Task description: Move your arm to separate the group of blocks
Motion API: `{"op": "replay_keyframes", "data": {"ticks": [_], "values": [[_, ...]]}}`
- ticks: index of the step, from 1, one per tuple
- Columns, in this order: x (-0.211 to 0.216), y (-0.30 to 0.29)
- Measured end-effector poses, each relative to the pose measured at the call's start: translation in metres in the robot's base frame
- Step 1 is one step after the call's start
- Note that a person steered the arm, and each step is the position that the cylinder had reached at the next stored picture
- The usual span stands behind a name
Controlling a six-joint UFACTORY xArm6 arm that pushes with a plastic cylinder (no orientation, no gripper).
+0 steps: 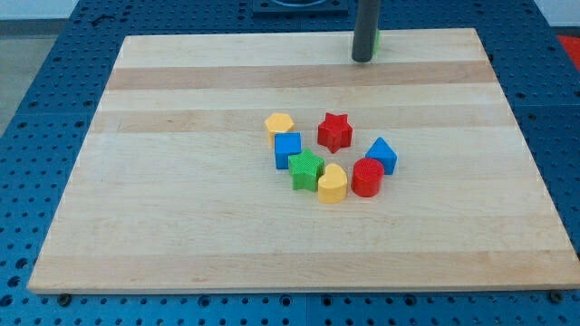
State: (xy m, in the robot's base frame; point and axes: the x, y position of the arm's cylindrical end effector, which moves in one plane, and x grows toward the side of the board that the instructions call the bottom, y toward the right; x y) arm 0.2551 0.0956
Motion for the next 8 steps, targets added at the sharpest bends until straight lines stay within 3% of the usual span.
{"op": "replay_keyframes", "data": {"ticks": [1,3,4,6,8], "values": [[0.026,-0.011],[0.051,-0.141],[0.093,-0.188],[0.202,-0.177],[0.255,-0.116]]}}
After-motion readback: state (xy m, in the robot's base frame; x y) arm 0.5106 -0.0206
